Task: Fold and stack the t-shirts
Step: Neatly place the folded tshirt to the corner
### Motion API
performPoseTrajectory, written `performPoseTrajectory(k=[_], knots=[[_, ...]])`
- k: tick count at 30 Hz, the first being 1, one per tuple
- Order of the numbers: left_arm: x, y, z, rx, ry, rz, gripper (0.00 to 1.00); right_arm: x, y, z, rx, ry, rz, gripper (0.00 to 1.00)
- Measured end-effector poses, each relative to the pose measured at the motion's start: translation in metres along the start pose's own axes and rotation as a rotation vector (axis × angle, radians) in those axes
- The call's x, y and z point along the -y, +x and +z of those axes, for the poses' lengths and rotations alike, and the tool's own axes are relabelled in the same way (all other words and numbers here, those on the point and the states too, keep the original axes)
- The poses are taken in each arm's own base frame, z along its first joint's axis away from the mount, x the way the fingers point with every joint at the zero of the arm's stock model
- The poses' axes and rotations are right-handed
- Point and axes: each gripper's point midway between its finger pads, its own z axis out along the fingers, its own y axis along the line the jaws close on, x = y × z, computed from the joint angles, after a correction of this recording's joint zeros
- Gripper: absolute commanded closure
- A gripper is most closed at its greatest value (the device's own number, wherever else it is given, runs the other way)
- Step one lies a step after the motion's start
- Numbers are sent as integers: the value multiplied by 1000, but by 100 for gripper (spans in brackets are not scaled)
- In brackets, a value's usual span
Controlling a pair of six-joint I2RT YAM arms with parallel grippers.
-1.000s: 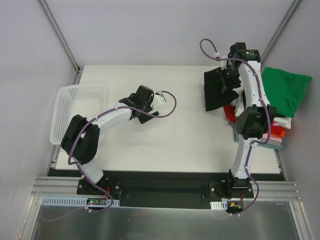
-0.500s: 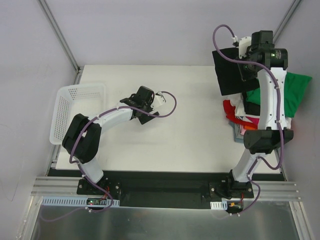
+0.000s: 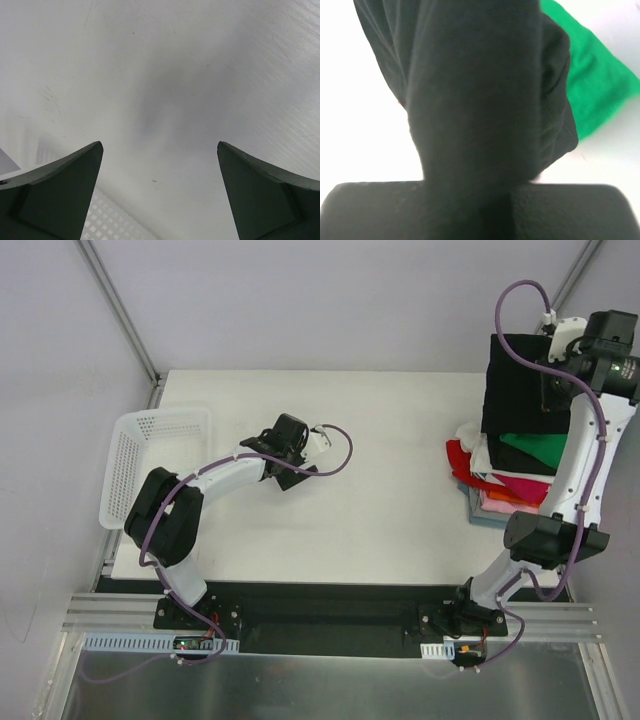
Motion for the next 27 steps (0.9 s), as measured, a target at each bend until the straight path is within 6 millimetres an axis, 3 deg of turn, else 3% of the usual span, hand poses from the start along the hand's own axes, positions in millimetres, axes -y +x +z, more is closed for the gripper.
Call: performPoseTrajectory(k=[5, 13, 21, 27], knots=[[0, 0, 0, 0, 0, 0, 1, 4, 10, -32, 56, 0, 35, 100], [0, 0, 0, -1, 0, 0, 1, 3, -12, -60, 170, -5, 25, 100], [5, 8, 2, -18, 10, 4, 1, -1, 10, -38, 95, -33, 45, 100], [8, 11, 4, -25, 15, 6, 1, 13, 29, -20, 47, -24, 89, 100]])
